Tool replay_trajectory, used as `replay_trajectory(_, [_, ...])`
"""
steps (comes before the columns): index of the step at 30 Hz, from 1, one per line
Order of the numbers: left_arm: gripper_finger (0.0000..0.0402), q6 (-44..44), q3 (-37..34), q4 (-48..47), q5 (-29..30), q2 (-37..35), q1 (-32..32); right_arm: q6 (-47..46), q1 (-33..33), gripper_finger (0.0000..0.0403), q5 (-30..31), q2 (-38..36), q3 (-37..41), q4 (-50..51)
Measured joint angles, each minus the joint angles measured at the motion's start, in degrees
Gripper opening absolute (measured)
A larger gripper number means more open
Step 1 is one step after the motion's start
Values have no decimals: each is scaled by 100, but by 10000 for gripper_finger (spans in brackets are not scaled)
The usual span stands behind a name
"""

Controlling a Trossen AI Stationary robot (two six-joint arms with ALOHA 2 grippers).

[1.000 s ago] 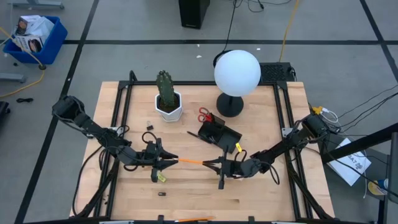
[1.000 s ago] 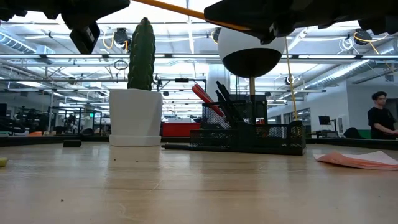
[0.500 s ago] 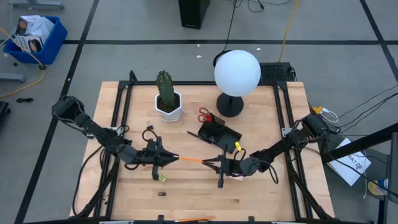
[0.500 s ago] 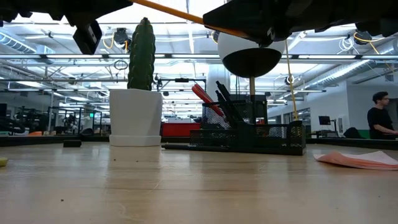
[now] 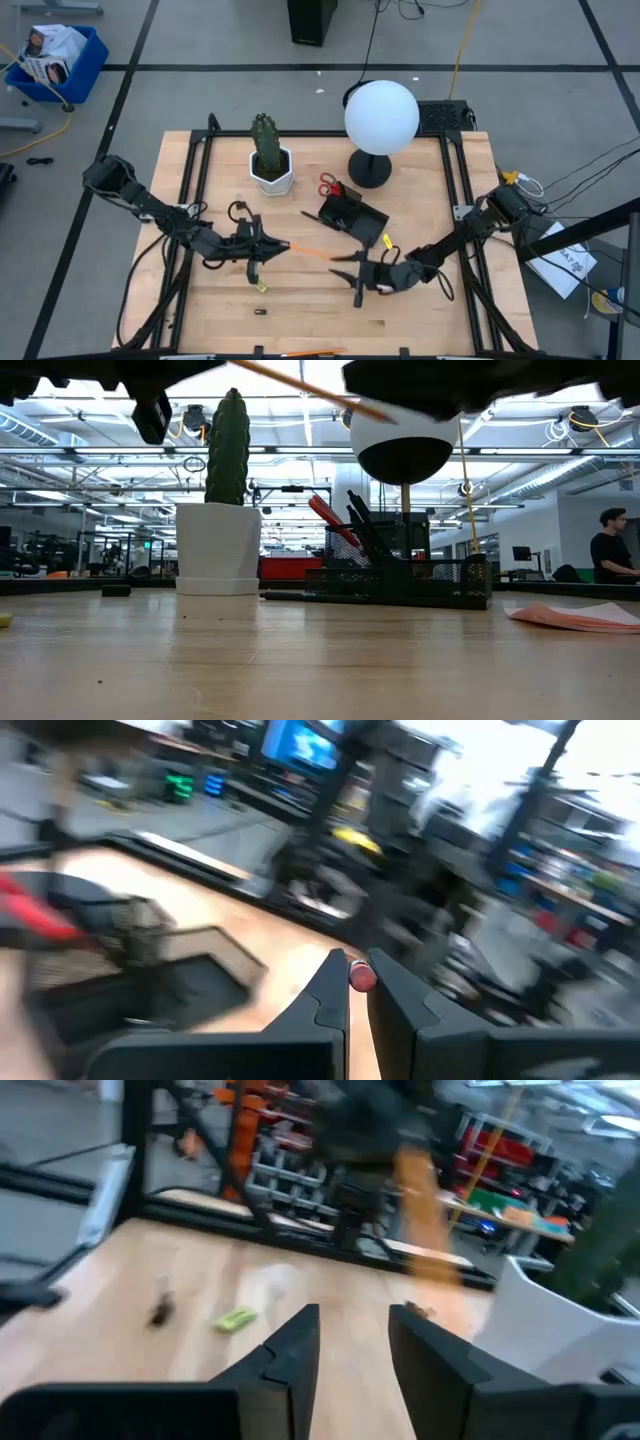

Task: Pick and place office supplies into organizer
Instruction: Put the orange pencil into the black desk organizer

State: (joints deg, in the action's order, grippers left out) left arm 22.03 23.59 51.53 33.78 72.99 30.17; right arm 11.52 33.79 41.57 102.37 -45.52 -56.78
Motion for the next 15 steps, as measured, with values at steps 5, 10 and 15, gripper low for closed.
replay_trajectory(5, [19, -126, 0, 276, -39, -2, -191, 395, 528, 112, 798, 0, 0, 4])
replay_trajectory(10, [19, -106, 2, 491, -34, -2, -542, 447, 1112, 110, 1494, 0, 0, 5])
replay_trajectory(15, [19, 122, 192, 102, -54, -2, -981, 586, 1651, 111, 2341, 0, 0, 10])
